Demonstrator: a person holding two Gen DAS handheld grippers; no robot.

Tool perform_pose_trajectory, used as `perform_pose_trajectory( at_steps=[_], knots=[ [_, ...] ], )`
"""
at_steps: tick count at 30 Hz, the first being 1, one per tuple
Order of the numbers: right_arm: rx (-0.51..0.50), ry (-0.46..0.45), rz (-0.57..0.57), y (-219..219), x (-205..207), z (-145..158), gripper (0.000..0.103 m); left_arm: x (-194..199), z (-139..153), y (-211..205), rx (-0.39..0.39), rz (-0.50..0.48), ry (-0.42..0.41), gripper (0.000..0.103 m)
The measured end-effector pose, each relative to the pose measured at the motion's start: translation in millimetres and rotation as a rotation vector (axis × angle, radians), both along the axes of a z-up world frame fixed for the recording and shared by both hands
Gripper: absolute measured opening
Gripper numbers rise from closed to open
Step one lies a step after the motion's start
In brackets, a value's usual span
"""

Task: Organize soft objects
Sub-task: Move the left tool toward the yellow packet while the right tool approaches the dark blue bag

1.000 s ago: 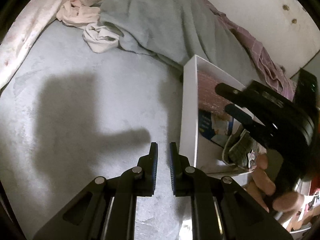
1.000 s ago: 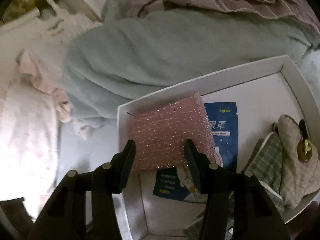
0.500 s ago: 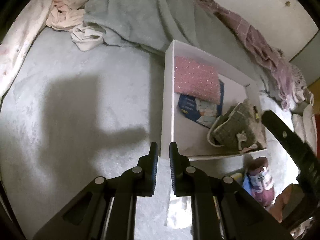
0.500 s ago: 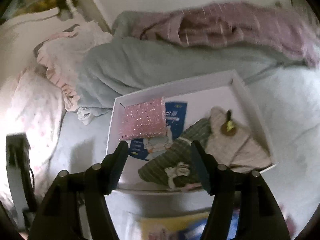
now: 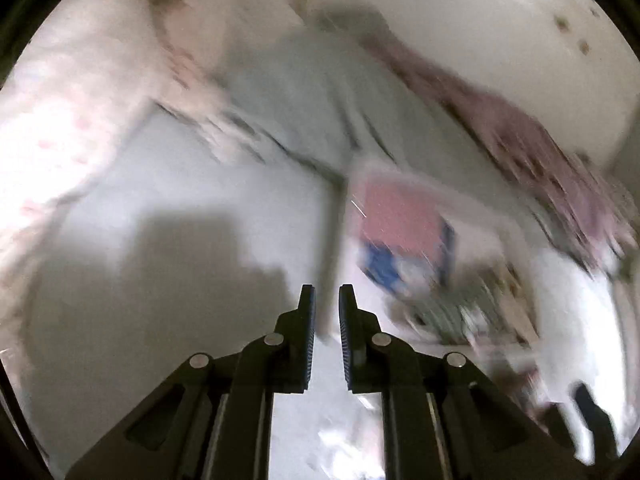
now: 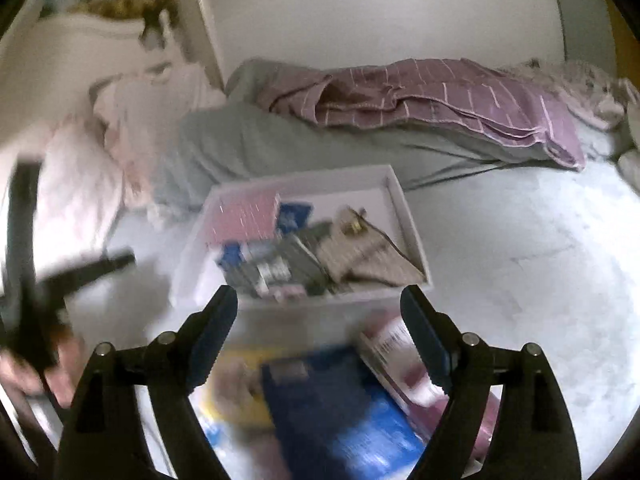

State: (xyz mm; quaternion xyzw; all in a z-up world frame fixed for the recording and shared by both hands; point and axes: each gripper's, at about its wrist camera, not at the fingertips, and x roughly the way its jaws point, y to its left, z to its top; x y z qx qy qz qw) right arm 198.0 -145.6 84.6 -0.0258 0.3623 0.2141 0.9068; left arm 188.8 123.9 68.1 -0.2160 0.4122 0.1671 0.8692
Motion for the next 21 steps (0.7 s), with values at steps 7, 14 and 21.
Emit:
perform_pose_trajectory(
  at_steps=[7, 14, 21],
  knots=[
    [-0.107, 0.048, 0.153, 10.4, -22.3, -24.2, 0.084, 17.5, -9.2, -35.5, -0.028, -0.201, 0.114, 0.011],
    [-0.082, 0.132, 0.191, 6.4, -24.2, -47.4, 0.083, 22.2, -22.0, -44.7, -0.167, -0.279, 0.155, 0.029],
    [-0.020, 0.254, 0.127, -9.7, -4.5, -63.6, 0.084, 26.8, -39.8, -43.3, -0.243, -0.312, 0.218, 0.041]
  ],
)
